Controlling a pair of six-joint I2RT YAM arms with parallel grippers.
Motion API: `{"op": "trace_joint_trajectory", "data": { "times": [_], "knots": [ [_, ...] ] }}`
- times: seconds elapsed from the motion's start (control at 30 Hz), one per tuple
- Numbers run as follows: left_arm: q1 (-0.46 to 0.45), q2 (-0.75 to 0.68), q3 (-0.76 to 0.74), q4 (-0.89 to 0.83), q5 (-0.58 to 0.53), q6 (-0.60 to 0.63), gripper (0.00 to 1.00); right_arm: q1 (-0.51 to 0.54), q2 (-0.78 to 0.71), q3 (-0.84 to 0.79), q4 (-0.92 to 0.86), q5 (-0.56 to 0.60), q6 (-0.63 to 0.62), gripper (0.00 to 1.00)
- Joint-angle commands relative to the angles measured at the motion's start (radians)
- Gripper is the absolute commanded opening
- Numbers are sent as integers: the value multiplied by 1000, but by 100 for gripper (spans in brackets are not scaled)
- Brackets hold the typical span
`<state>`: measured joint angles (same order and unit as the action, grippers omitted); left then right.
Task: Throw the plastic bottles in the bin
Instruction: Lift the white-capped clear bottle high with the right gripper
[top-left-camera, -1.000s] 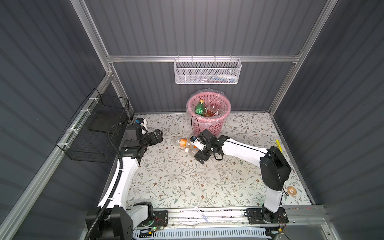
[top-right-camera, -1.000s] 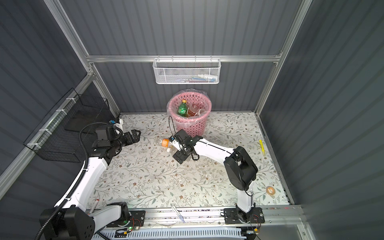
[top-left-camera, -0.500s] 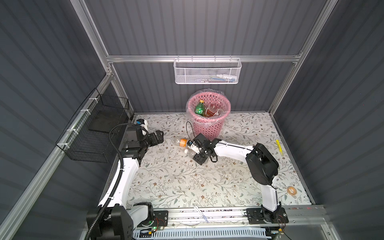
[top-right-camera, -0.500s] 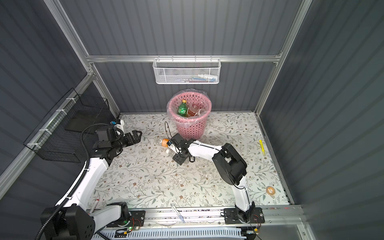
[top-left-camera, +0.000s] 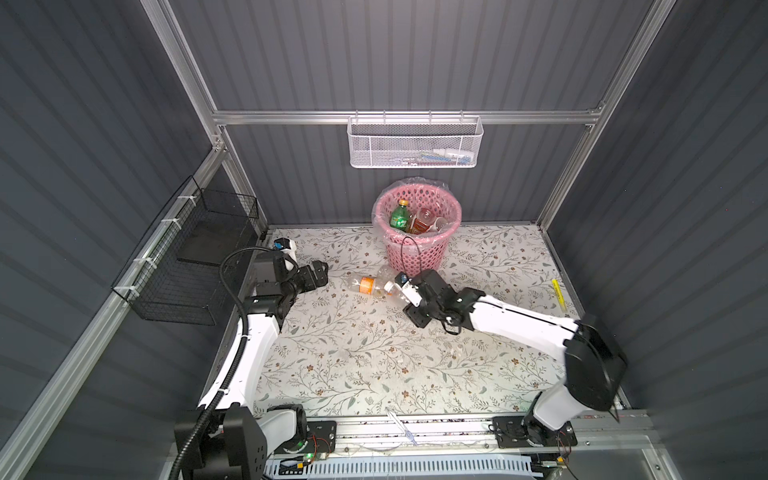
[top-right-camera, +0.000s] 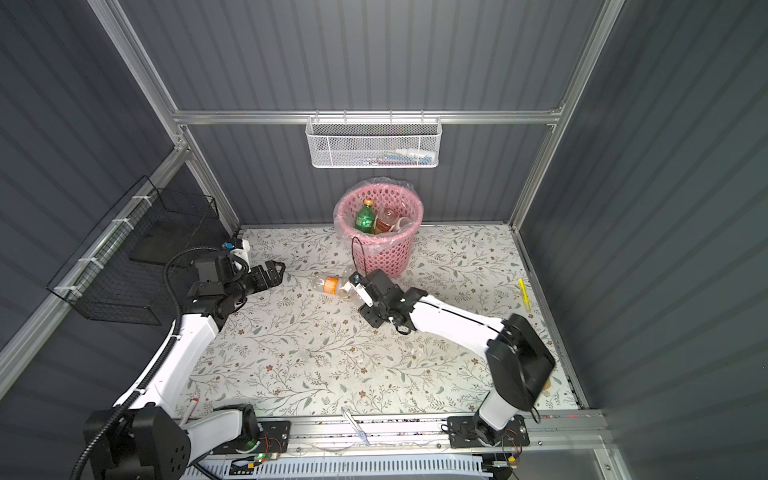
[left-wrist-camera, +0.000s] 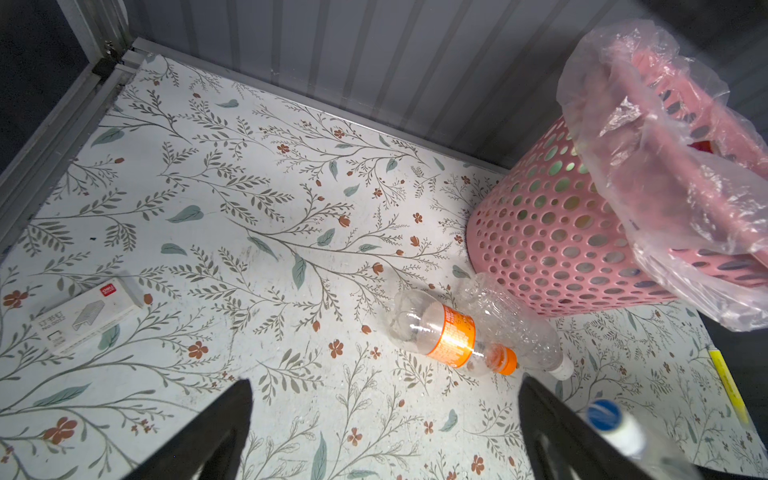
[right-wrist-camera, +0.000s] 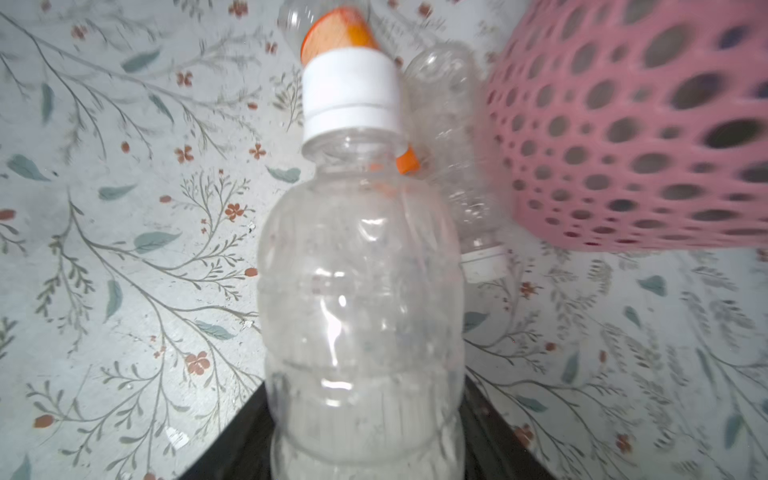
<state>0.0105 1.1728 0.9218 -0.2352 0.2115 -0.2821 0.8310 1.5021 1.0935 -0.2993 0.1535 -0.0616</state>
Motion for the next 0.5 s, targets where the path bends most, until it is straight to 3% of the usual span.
{"op": "trace_joint_trajectory", "data": {
  "times": [0.0,0.2,0.37,0.47],
  "knots": [
    [7,4,-18,27,35,3,100,-22,-175,-83,91,80,82,60],
    [6,-12,-36,50,51,14,100,-60,-525,-219,301,199,83,60],
    [6,-44,-61,91,87,0,100,-69,-745,-292,557,303,-14,60],
    [5,-69,-65,100,101,-11,100,-70,-831,-323,737,307,-85,60]
  ]
}}
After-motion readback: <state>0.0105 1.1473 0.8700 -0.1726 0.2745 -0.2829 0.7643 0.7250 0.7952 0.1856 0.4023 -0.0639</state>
